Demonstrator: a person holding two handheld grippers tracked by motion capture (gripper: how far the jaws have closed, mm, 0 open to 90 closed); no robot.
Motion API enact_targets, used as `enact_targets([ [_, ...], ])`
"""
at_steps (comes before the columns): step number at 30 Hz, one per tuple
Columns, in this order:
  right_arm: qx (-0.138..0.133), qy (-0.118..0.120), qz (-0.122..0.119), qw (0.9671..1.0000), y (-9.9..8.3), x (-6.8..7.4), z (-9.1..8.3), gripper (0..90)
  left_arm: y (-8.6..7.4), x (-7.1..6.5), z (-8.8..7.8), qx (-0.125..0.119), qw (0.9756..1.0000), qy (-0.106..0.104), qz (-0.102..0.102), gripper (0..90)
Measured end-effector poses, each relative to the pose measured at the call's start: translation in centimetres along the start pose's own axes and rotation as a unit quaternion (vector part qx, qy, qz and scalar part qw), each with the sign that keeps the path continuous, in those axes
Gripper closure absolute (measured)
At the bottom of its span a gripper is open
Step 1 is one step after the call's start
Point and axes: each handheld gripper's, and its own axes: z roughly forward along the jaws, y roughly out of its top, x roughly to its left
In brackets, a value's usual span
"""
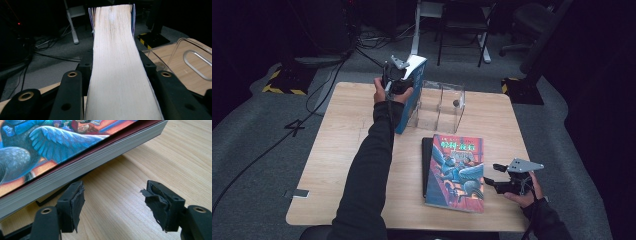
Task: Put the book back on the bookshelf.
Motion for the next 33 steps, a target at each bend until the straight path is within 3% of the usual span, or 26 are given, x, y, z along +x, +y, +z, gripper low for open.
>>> enact_targets([
  [4,-0.002,0.0,0.001,1.0,0.0,0.0,-0.1,32.3,1.2,-0.5,0.7,0.0,0.9998,0.018,0.013,59.5],
  [12,-0.004,0.002,-0.005,1.0,0.1,0.1,-0.1,32.2,0.1,-0.2,1.5,-0.009,0.9996,0.024,-0.009,59.3],
  [17,-0.005,0.001,-0.001,1.0,0.1,0.0,-0.1,32.2,-0.4,0.8,1.2,-0.016,0.9992,0.021,-0.029,58.6],
  [22,-0.005,-0.002,-0.003,1.0,0.0,0.0,-0.2,32.2,-0.3,0.9,0.9,-0.005,0.9995,0.025,-0.021,57.3],
  [27,-0.007,-0.001,-0.002,1.0,0.1,0.0,-0.3,32.2,-0.1,1.1,0.1,-0.018,0.9992,0.027,-0.022,47.9],
  [33,-0.009,-0.001,-0.002,1.0,0.1,0.0,-0.4,32.1,-0.3,1.7,-1.0,-0.023,0.9994,0.007,-0.024,41.3],
])
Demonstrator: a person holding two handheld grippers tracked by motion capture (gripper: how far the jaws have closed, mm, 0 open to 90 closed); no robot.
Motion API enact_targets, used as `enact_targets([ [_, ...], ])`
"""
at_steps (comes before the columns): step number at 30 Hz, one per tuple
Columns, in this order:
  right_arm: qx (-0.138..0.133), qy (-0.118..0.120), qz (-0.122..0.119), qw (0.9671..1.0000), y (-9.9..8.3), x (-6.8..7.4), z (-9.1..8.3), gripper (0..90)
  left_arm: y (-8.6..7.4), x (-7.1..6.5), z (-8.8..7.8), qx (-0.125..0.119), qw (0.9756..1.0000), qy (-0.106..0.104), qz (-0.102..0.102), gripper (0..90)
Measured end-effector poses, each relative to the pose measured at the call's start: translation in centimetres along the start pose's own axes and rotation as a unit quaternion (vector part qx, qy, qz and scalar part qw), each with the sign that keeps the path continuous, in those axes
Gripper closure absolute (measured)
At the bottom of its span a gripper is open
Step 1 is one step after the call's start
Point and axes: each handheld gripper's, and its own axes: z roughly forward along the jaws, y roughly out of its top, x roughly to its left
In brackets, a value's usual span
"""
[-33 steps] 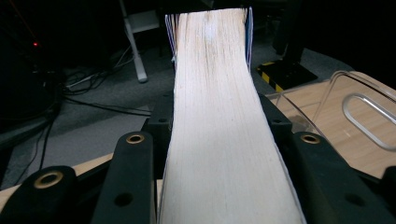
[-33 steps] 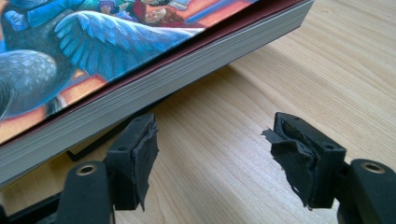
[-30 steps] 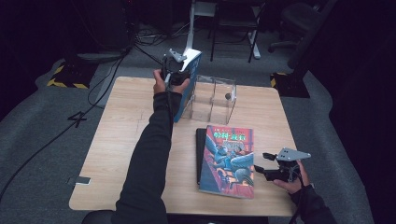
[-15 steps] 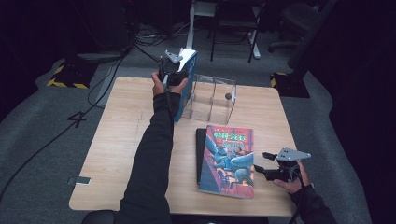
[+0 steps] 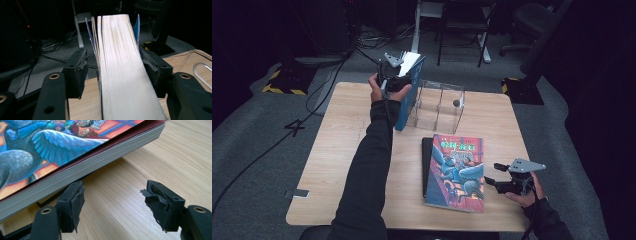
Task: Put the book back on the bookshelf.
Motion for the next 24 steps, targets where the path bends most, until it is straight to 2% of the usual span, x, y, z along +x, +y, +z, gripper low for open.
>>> enact_targets([
  [14,0.002,0.0,0.0,1.0,0.0,0.1,0.0,32.1,-0.6,0.8,-4.0,-0.028,0.9987,-0.039,0.019,38.4],
  [17,0.002,-0.002,-0.001,1.0,0.1,0.1,-0.1,32.1,-1.0,1.0,-4.7,-0.028,0.9982,-0.048,0.022,37.5],
  [24,0.0,-0.002,0.001,1.0,0.1,0.1,-0.1,32.0,-2.6,1.5,-6.8,-0.02,0.9963,-0.068,0.049,36.2],
])
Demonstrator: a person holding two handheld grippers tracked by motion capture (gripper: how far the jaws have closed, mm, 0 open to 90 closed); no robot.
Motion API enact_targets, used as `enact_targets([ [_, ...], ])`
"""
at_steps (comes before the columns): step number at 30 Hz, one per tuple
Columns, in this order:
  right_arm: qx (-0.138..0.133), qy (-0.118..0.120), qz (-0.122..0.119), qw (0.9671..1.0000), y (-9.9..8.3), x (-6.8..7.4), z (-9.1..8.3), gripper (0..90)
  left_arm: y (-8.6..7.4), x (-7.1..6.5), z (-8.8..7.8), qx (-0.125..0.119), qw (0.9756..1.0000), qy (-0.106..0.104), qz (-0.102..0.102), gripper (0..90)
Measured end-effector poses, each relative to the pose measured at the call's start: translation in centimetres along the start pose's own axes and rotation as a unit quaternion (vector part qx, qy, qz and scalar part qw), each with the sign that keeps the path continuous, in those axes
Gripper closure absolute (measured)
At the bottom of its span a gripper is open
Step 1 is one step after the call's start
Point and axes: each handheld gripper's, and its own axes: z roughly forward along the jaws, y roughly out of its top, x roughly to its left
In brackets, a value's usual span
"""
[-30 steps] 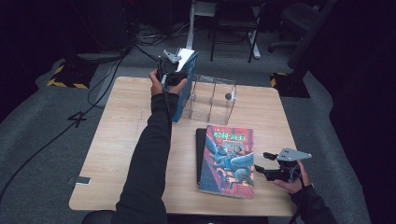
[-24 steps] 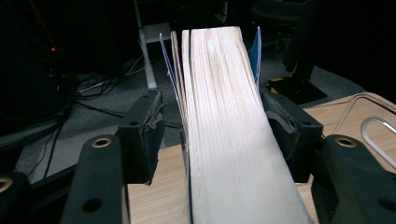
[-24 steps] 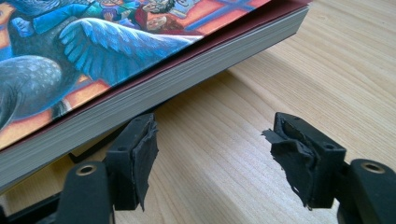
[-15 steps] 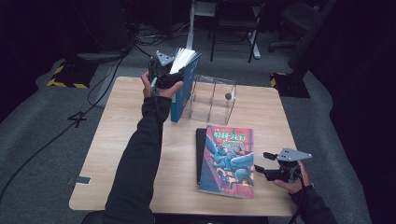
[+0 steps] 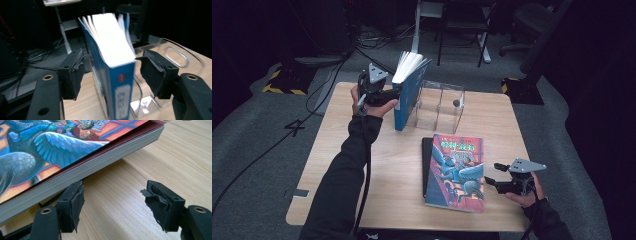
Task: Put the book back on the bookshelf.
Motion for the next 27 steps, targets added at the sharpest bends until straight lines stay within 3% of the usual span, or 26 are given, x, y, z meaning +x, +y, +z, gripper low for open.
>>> enact_targets([
  [7,0.003,0.0,-0.002,1.0,0.1,0.2,0.1,31.7,-1.4,-0.5,-1.3,0.015,0.9993,-0.015,0.031,34.4],
  [9,0.003,-0.002,-0.001,1.0,0.1,0.3,0.1,31.6,-1.9,-0.7,-1.8,0.021,0.9984,-0.019,0.049,34.3],
  [11,0.003,-0.004,-0.002,1.0,0.2,0.3,0.1,31.5,-2.6,-1.0,-2.3,0.024,0.9978,-0.032,0.054,33.7],
  [19,0.0,-0.003,-0.003,1.0,0.3,0.5,-0.2,30.9,-5.5,-2.0,-3.3,0.054,0.9926,-0.064,0.088,31.1],
  [22,0.0,-0.001,-0.005,1.0,0.4,0.7,-0.3,30.9,-7.7,-2.9,-3.6,0.082,0.9874,-0.084,0.106,29.2],
  [23,0.0,-0.001,-0.005,1.0,0.4,0.7,-0.3,30.9,-7.7,-2.9,-3.6,0.082,0.9874,-0.084,0.106,28.5],
  [27,0.002,0.001,-0.009,1.0,0.4,0.8,-0.3,30.8,-10.2,-4.5,-4.0,0.109,0.9786,-0.111,0.135,27.2],
])
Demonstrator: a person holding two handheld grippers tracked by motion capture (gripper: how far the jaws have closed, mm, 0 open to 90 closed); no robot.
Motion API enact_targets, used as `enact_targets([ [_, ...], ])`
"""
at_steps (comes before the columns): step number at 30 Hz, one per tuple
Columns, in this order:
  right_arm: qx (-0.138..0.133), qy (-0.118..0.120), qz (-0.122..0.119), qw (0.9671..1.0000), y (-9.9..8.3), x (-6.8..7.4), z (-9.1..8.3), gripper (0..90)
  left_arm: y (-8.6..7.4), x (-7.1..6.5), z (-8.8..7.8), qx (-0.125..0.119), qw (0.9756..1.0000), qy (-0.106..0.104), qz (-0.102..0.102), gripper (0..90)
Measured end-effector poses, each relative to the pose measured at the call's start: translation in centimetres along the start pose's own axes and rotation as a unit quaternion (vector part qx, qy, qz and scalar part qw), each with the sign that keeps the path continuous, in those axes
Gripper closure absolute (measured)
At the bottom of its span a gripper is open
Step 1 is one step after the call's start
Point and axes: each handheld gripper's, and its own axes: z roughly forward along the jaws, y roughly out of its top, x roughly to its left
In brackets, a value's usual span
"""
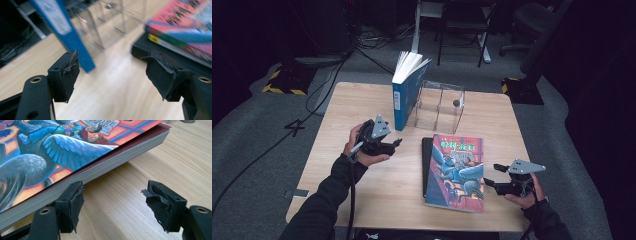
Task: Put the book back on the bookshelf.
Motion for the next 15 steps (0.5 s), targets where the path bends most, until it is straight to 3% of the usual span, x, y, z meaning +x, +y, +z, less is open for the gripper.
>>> enact_targets([
  [7,0.002,0.004,-0.003,1.0,0.1,0.2,0.0,30.8,-2.0,-2.8,0.8,0.022,0.9987,-0.042,0.02,25.4],
  [12,0.002,0.009,-0.006,0.9999,0.1,0.5,-0.2,30.7,-3.4,-4.8,1.3,0.036,0.9953,-0.083,0.034,24.6],
  [15,0.004,0.01,-0.009,0.9999,0.1,0.6,-0.2,30.8,-4.0,-5.6,1.4,0.042,0.9936,-0.097,0.038,24.4],
])
